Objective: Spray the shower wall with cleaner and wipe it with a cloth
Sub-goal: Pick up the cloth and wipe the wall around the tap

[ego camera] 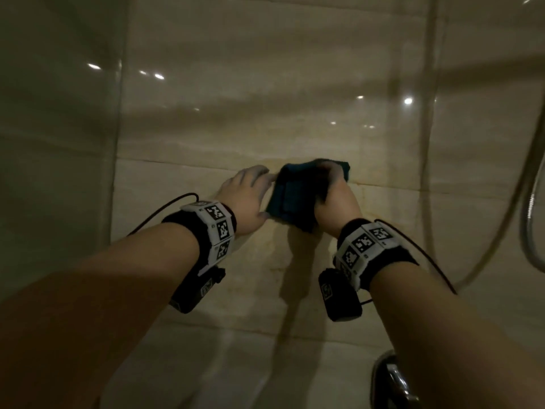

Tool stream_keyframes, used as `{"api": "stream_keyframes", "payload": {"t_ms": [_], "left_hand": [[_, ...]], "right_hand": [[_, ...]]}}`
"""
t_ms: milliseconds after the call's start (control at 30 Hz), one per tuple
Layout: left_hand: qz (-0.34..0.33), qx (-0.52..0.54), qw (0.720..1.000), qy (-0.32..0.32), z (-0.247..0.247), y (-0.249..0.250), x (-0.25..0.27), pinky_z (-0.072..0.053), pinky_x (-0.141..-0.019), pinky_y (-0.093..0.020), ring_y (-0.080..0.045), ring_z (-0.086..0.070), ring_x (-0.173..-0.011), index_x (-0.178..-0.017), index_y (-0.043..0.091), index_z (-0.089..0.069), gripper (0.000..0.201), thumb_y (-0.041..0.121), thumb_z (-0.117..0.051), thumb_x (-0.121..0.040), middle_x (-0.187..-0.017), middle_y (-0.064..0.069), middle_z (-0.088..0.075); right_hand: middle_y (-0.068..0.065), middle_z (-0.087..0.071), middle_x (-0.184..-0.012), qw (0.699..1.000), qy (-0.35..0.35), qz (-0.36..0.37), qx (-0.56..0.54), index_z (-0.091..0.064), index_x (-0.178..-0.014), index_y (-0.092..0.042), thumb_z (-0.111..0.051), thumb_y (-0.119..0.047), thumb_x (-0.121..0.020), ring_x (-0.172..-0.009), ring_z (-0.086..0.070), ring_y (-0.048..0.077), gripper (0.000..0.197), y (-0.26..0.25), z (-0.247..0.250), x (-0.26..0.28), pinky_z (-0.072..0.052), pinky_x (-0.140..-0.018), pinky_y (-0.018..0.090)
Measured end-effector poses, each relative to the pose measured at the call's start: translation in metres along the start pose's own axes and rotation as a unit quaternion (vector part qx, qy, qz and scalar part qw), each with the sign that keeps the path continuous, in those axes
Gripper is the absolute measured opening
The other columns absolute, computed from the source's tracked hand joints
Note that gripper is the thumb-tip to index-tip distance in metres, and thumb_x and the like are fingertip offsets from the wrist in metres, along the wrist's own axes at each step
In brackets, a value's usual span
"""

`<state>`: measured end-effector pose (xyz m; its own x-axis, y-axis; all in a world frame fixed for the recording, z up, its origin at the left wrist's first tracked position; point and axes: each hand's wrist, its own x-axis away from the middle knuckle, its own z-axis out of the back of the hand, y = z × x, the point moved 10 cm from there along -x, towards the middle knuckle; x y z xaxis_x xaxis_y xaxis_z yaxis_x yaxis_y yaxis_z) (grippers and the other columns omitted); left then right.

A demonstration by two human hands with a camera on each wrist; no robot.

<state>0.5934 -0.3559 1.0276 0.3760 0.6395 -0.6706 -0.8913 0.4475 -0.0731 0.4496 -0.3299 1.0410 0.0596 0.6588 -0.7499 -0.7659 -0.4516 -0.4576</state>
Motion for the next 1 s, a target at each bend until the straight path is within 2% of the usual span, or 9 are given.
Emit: {"api": "stream_keyframes", "payload": {"t_ms": [133,233,367,433,567,667,733,833,1000], "left_hand": [[-0.077,-0.057,0.995,0.017,-0.012,0.046,-0.006,-0.021,-0.115,-0.036,-0.025,-0.019,-0.141,-0.15,0.015,-0.016,0.065,0.031,-0.046,-0.095,-0.154,-0.004,-0.017],[-0.051,-0.065,0.996,0.035,-0.016,0.057,-0.017,-0.024,-0.113,-0.036,-0.028,-0.02,-0.139,-0.151,0.014,-0.011,0.062,0.03,-0.039,-0.098,-0.153,-0.007,-0.018],[0.002,-0.075,0.995,0.063,-0.012,0.062,-0.027,-0.027,-0.11,-0.037,-0.029,-0.025,-0.135,-0.151,0.011,-0.009,0.062,0.036,-0.034,-0.099,-0.151,-0.01,-0.021],[0.013,-0.09,0.994,0.063,-0.015,0.066,-0.028,-0.029,-0.108,-0.038,-0.031,-0.028,-0.134,-0.151,0.008,-0.009,0.068,0.039,-0.038,-0.098,-0.15,-0.012,-0.023],[0.016,-0.127,0.986,0.107,-0.016,0.07,-0.027,-0.05,-0.091,-0.038,-0.035,-0.053,-0.113,-0.132,-0.002,-0.05,0.074,0.033,-0.075,-0.072,-0.125,-0.019,-0.058],[0.017,-0.081,0.989,0.121,-0.025,0.078,-0.034,-0.022,-0.116,-0.041,-0.034,-0.019,-0.143,-0.148,0.0,-0.018,0.069,0.019,-0.052,-0.092,-0.156,-0.017,-0.016],[0.014,-0.048,0.991,0.128,-0.029,0.077,-0.039,-0.011,-0.119,-0.039,-0.026,0.004,-0.148,-0.152,0.013,-0.002,0.069,0.019,-0.041,-0.096,-0.16,-0.007,0.008],[0.006,-0.022,0.991,0.133,-0.03,0.075,-0.043,-0.011,-0.12,-0.043,-0.026,0.01,-0.147,-0.151,0.026,0.005,0.074,0.033,-0.041,-0.093,-0.159,-0.004,0.015],[0.014,-0.063,0.992,0.108,-0.031,0.078,-0.049,-0.001,-0.119,-0.041,-0.028,0.016,-0.146,-0.15,0.028,0.011,0.07,0.045,-0.031,-0.097,-0.157,-0.007,0.022]], "right_hand": [[0.012,-0.048,-0.137,0.998,-0.055,0.003,-0.021,-0.03,-0.138,-0.008,-0.042,0.011,-0.086,-0.125,-0.049,0.024,0.057,0.002,-0.002,0.003,-0.039,-0.106,0.032],[0.014,-0.048,-0.137,0.995,-0.093,0.0,-0.044,-0.031,-0.136,-0.004,-0.041,0.013,-0.085,-0.128,-0.048,0.025,0.055,0.004,0.0,0.003,-0.039,-0.109,0.036],[0.009,-0.051,-0.133,0.997,0.008,0.011,0.07,-0.043,-0.131,-0.012,-0.048,-0.004,-0.091,-0.122,-0.051,0.023,0.041,0.02,0.05,-0.003,-0.043,-0.101,0.032],[0.006,-0.037,-0.147,0.982,0.048,0.028,0.18,-0.039,-0.138,-0.019,-0.05,-0.016,-0.093,-0.135,-0.037,0.024,0.046,0.025,0.077,-0.011,-0.035,-0.109,0.037],[0.0,0.015,-0.16,0.943,-0.061,-0.027,0.327,0.004,-0.15,-0.035,-0.044,-0.037,-0.097,-0.147,0.015,0.028,0.071,0.055,0.077,-0.036,-0.002,-0.118,0.051],[0.0,0.03,-0.155,0.932,-0.086,-0.022,0.351,0.016,-0.147,-0.037,-0.04,-0.046,-0.096,-0.143,0.025,0.03,0.076,0.068,0.067,-0.045,0.007,-0.116,0.053],[0.0,0.034,-0.154,0.933,-0.085,-0.006,0.349,0.018,-0.146,-0.037,-0.037,-0.047,-0.097,-0.142,0.028,0.03,0.075,0.072,0.064,-0.045,0.01,-0.116,0.053],[-0.001,0.033,-0.154,0.936,-0.083,0.007,0.341,0.017,-0.147,-0.037,-0.038,-0.045,-0.097,-0.142,0.028,0.029,0.075,0.075,0.065,-0.047,0.012,-0.116,0.051],[-0.002,0.031,-0.155,0.927,-0.095,0.045,0.36,0.014,-0.148,-0.035,-0.037,-0.042,-0.098,-0.144,0.024,0.023,0.072,0.085,0.073,-0.041,0.009,-0.118,0.044]]}}
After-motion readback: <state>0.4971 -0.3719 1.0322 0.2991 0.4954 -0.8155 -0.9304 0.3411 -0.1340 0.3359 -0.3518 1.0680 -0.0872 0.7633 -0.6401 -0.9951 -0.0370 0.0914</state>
